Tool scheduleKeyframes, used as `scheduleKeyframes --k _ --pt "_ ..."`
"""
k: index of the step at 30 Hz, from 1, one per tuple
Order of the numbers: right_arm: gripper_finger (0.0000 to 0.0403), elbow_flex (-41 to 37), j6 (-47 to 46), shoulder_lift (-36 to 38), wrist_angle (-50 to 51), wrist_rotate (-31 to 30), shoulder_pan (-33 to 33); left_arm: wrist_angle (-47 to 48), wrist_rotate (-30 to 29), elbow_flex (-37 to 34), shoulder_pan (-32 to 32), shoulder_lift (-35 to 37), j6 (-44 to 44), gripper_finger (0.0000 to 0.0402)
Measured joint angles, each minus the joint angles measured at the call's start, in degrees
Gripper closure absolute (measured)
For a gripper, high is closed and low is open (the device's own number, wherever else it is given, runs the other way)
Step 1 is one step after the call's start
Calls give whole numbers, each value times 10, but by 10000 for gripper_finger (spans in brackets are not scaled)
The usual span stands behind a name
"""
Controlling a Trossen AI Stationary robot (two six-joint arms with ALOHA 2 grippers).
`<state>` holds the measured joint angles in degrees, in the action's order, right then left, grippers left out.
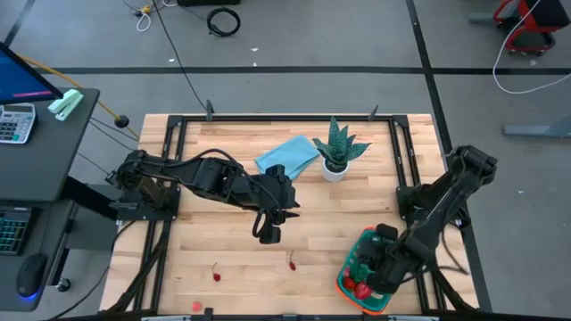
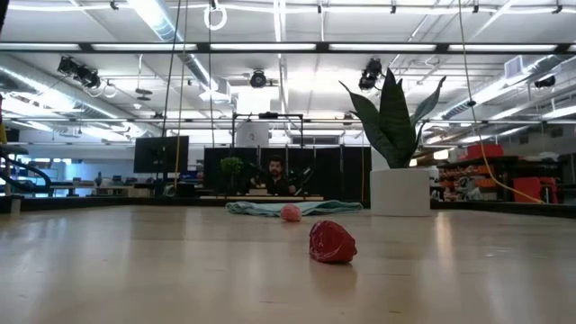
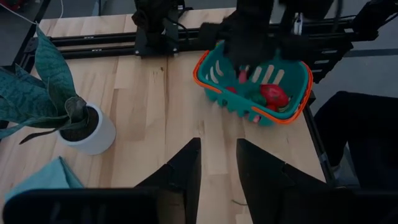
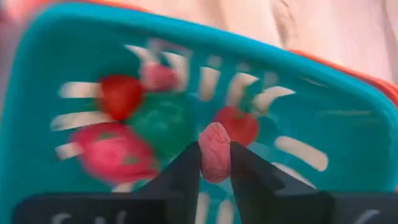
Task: Pick and placing Produce into tupperware
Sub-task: Put the middle apricot into the basket, then put the top apricot into the basket
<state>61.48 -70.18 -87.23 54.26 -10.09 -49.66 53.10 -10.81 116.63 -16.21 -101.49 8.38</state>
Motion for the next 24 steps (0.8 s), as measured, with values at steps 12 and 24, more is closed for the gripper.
scheduleKeyframes --k 12,24 --pt "233 14 107 -38 -32 44 69 -1 0 0 0 0 4 296" --pt "242 56 348 -4 -134 -122 208 -2 -1 0 0 0 0 303"
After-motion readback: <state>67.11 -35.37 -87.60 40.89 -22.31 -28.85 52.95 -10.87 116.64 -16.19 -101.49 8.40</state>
